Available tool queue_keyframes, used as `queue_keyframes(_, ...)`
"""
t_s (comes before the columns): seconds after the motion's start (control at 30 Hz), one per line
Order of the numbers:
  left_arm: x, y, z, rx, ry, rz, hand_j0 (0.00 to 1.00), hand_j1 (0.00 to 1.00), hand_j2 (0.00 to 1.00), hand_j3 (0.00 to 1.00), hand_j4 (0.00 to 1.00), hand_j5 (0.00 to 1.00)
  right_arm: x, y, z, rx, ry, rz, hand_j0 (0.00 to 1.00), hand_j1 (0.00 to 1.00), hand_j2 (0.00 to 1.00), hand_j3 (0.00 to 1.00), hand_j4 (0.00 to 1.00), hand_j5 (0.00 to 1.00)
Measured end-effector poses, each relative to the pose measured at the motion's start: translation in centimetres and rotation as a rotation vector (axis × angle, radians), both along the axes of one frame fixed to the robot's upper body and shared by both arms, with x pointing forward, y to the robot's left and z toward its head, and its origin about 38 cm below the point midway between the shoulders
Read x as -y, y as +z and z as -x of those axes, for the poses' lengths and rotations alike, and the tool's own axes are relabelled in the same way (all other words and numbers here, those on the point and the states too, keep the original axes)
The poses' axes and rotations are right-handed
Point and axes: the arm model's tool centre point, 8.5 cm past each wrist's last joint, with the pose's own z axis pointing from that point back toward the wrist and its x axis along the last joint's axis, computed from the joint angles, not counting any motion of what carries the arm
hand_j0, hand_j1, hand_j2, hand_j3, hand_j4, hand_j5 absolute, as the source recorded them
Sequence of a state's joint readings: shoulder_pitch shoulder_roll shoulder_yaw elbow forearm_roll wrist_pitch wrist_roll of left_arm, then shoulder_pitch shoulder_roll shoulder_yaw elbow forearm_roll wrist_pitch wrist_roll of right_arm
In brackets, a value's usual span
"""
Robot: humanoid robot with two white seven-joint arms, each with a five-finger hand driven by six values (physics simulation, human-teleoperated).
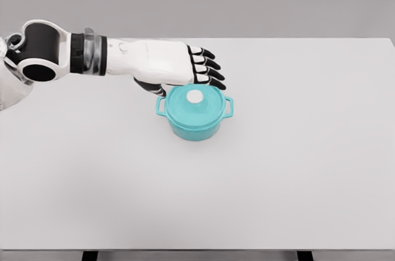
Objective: Open the lid of the pot with left arm
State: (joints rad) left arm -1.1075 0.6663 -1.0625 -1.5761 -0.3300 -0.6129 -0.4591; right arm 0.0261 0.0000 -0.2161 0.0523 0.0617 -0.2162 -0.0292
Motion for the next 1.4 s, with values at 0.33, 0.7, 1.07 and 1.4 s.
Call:
queue_keyframes(0.33,2.7,-1.4,-0.7,-0.009,-0.026,-0.025,1.00,1.00,1.00,1.00,1.00,1.00,0.0,0.0,0.0,0.000,0.000,0.000,1.00,1.00,1.00,1.00,1.00,1.00)
queue_keyframes(0.7,3.1,-3.2,-1.6,-0.031,-0.005,-0.064,1.00,1.00,1.00,1.00,1.00,1.00,0.0,0.0,0.0,0.000,0.000,0.000,1.00,1.00,1.00,1.00,1.00,1.00)
queue_keyframes(1.07,1.9,-5.5,-2.7,-0.084,0.047,-0.102,1.00,1.00,1.00,1.00,1.00,1.00,0.0,0.0,0.0,0.000,0.000,0.000,1.00,1.00,1.00,1.00,1.00,1.00)
queue_keyframes(1.4,2.0,-5.7,-3.0,-0.076,0.038,-0.162,1.00,1.00,1.00,1.00,1.00,1.00,0.0,0.0,0.0,0.000,0.000,0.000,1.00,1.00,1.00,1.00,1.00,1.00)
